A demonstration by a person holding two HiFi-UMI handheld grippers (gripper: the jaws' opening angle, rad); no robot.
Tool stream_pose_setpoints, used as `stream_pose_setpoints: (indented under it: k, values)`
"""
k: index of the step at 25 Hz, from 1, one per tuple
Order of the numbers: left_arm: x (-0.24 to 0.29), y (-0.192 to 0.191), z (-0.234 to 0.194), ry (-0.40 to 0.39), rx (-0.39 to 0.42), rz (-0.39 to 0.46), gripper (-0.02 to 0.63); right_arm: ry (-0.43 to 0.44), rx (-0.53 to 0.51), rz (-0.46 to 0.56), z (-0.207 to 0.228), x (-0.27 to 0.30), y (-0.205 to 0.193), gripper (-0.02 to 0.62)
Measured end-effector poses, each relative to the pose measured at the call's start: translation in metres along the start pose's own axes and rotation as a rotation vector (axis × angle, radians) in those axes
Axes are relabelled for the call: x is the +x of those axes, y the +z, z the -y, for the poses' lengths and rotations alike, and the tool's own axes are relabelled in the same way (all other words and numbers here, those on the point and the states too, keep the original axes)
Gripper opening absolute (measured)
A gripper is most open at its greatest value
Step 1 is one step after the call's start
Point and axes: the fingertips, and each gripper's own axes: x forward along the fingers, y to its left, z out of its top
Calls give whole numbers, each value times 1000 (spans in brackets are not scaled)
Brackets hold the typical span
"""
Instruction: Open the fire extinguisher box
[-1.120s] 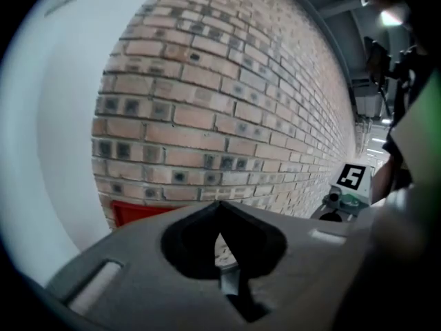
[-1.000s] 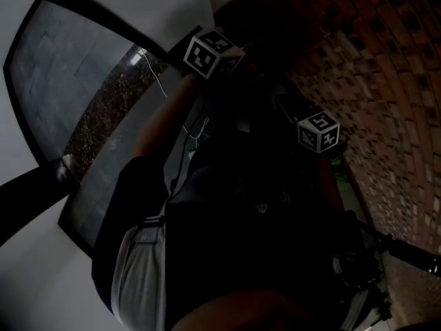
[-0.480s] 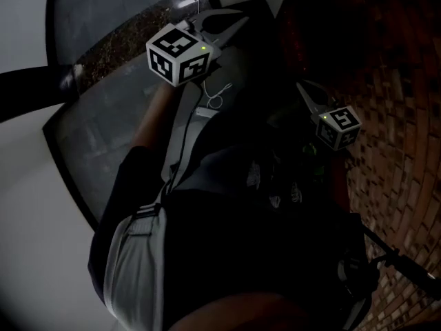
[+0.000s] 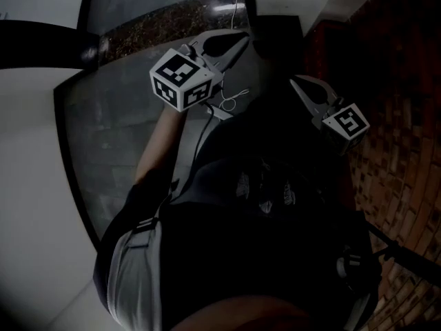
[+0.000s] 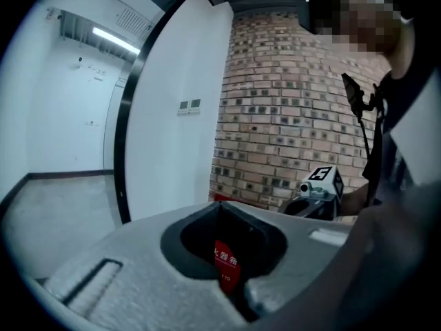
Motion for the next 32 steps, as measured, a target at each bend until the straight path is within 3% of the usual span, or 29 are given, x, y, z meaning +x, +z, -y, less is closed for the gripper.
stream_pose_setpoints:
  k: [3, 7, 11, 16, 21, 27, 32]
  values:
    - [-35, -14, 0, 88, 37, -19, -2, 77, -62, -7, -22, 11, 12, 0]
    - [-83, -47, -1, 204, 11, -56, -2, 178, -119, -35, -57, 25, 10, -2]
    - [-131, -58, 1, 306, -3, -57, -2, 272, -106, -58, -80, 46, 6, -2]
    - [-190, -71, -18, 441, -81, -22, -2, 368, -96, -92, -112, 84, 1, -2]
    - [-226, -86, -33, 526, -95, 3, -2, 414, -110, -141, -139, 105, -8, -2]
    - [-301, -94, -102, 594, -145, 115, -2, 458, -114, -183, -184, 184, -1, -2]
    - [-390, -108, -175, 617, -131, 147, -2, 448, -89, -173, -237, 301, 11, -2]
